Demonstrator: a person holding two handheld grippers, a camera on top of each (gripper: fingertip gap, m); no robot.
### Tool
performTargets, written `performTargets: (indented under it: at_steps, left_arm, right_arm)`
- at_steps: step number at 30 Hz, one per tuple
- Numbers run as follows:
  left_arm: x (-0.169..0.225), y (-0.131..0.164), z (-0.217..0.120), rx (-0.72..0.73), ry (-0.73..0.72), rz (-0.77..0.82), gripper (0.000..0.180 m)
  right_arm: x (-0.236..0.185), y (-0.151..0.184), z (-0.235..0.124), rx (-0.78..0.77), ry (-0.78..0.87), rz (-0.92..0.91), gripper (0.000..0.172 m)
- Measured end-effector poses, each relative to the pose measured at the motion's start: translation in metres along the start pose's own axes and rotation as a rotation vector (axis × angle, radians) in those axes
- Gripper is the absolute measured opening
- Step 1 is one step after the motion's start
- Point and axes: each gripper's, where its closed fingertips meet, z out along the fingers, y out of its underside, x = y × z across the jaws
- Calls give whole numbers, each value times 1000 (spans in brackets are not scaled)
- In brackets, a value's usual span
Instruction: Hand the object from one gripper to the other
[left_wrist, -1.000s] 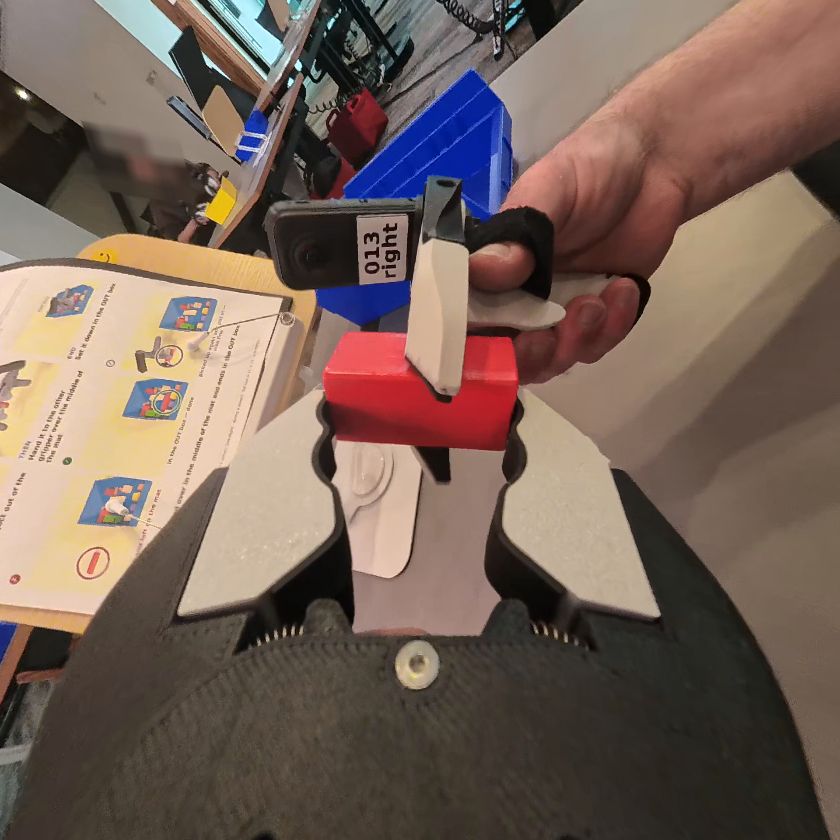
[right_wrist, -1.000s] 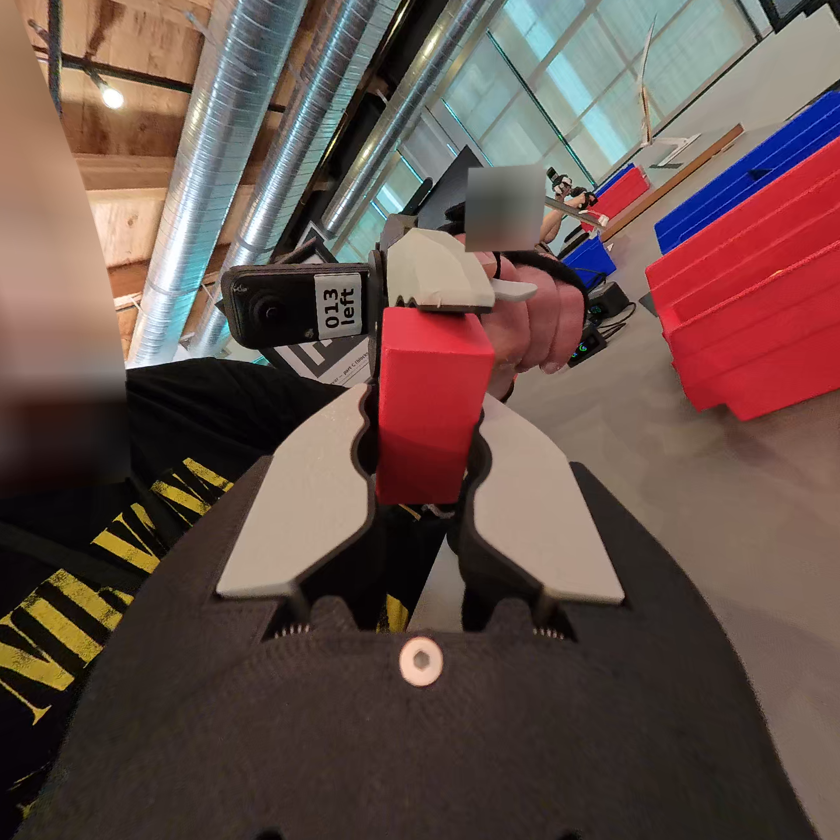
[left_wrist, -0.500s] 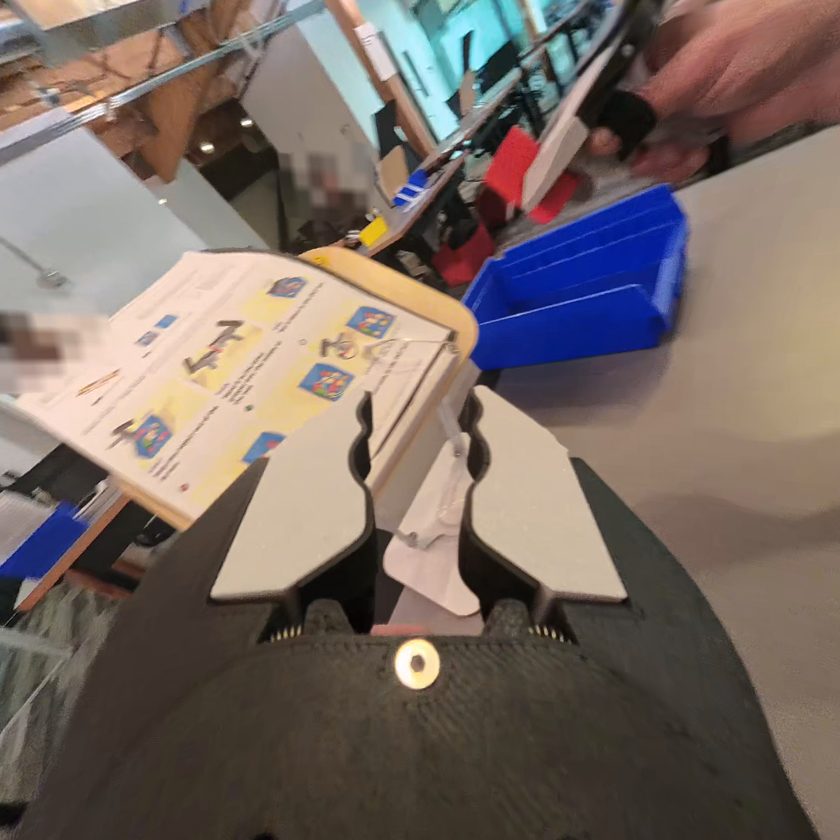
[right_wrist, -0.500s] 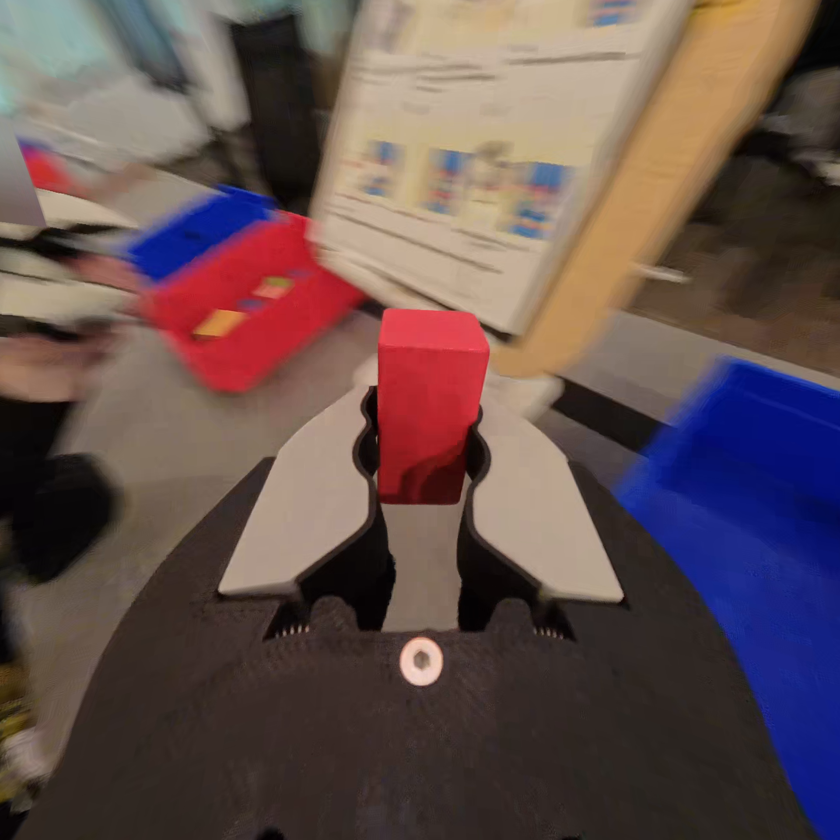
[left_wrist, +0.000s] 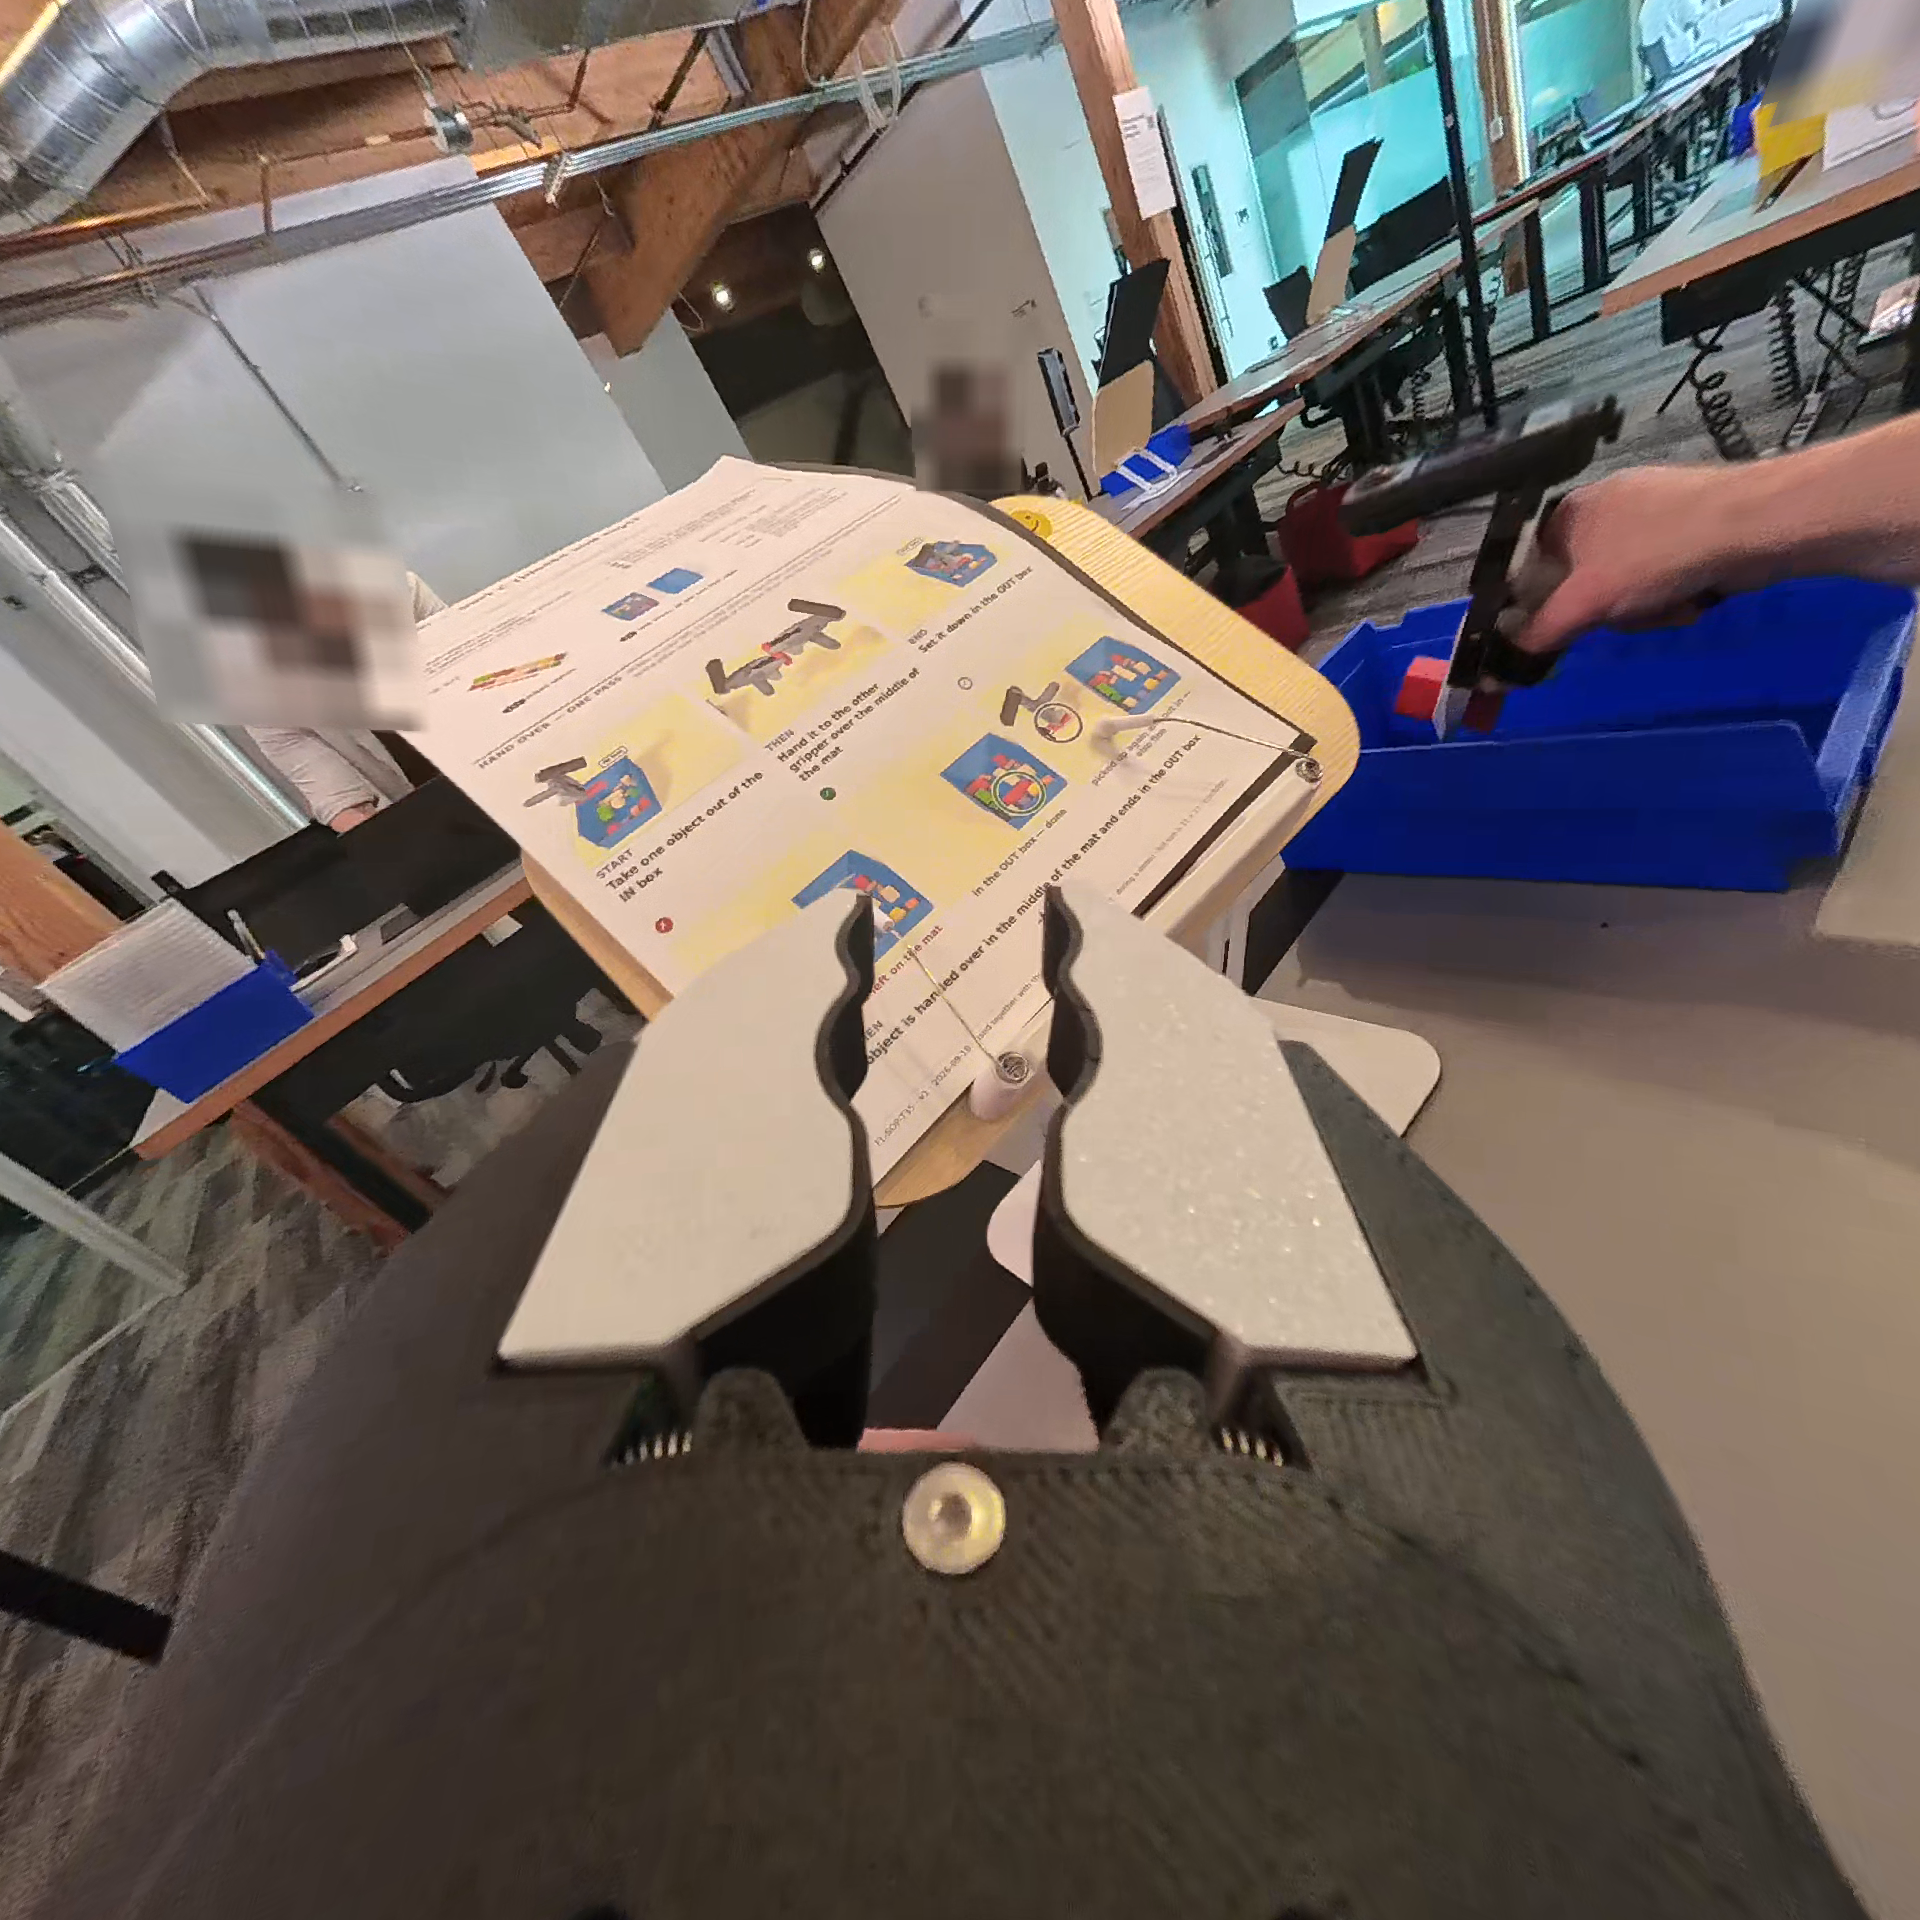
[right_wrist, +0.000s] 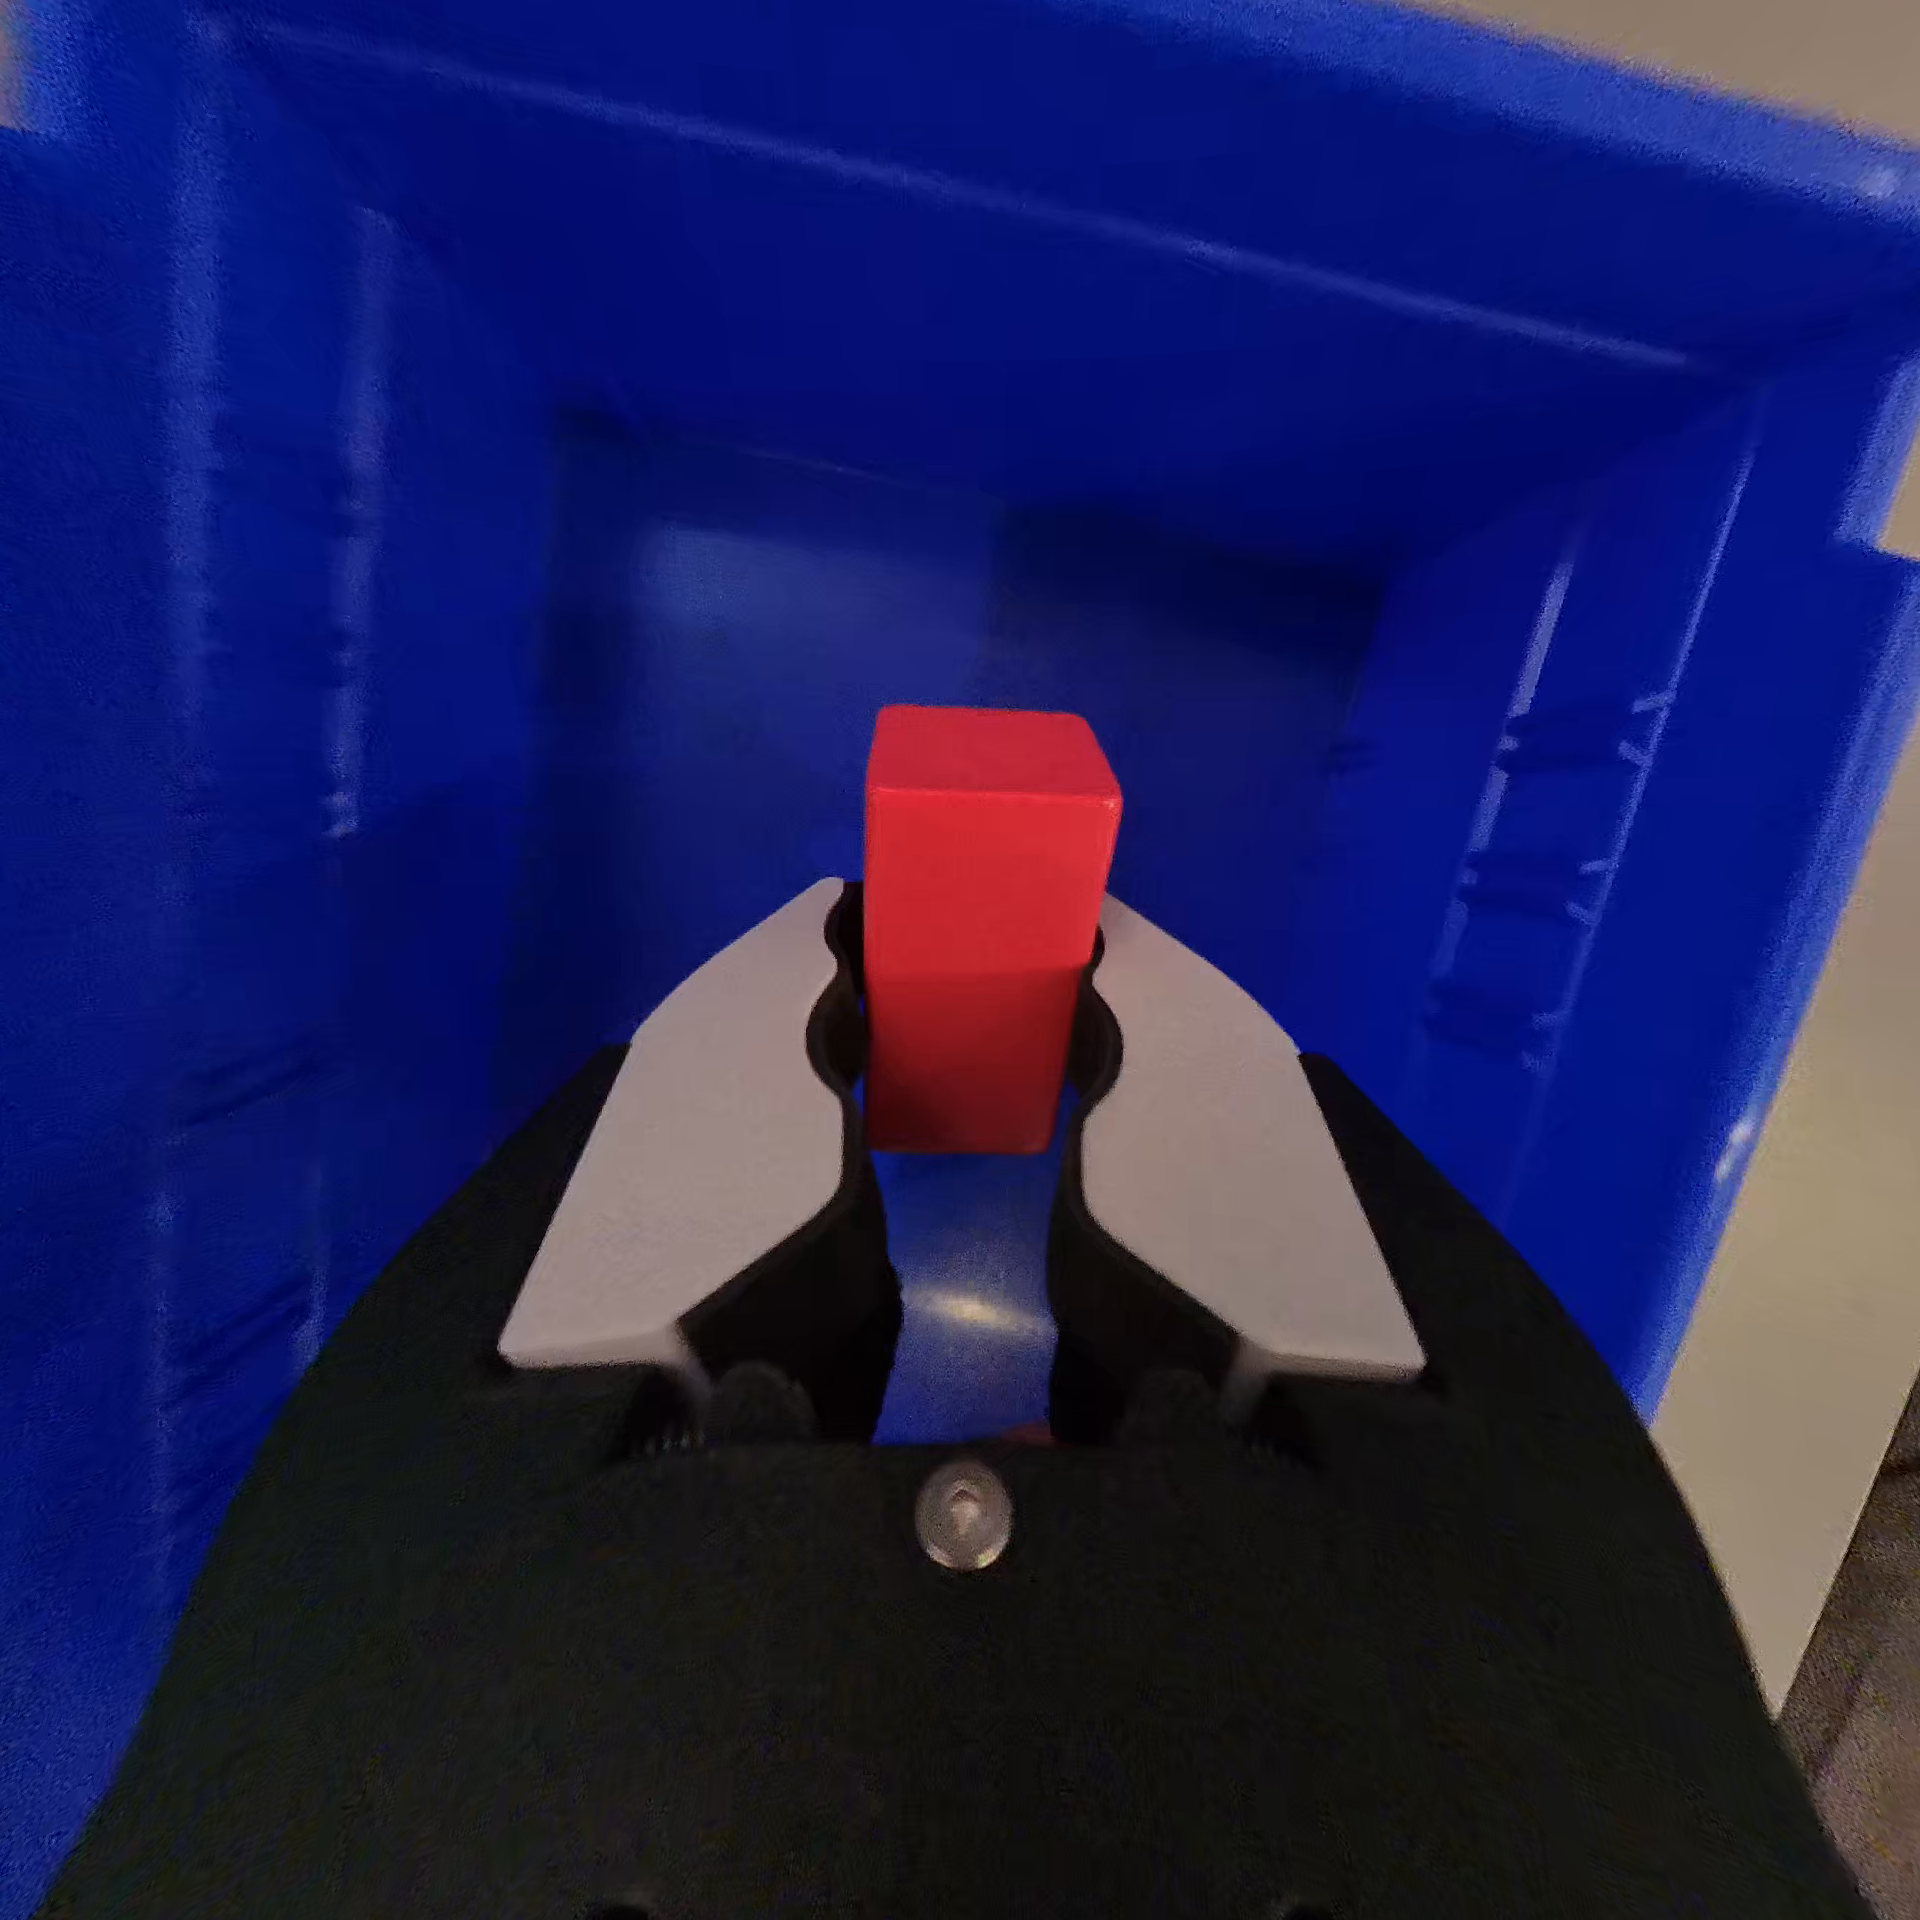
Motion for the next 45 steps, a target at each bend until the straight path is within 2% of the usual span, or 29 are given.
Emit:
performTargets:
  at_steps: [7,34,35,37,40,42,45]
  left_arm:
    - [-9,5,-6,-7,-10,-2,31]
    - [-24,7,-15,-16,-30,-26,31]
    - [-28,12,-17,-49,-40,-26,32]
    - [-44,30,-22,-166,-83,-32,43]
    - [-66,64,-40,-353,-115,-32,53]
    - [-75,96,-53,-495,-103,-27,56]
    - [-72,159,-76,-774,-18,-69,62]
  right_arm:
    - [26,13,37,-117,65,40,34]
    - [32,9,41,-192,35,75,33]
    - [32,9,41,-188,42,70,33]
    - [30,7,37,-174,48,64,50]
    - [25,-4,17,-87,69,39,50]
    - [20,-8,-1,-25,73,28,53]
    - [7,-13,-29,68,77,-14,53]
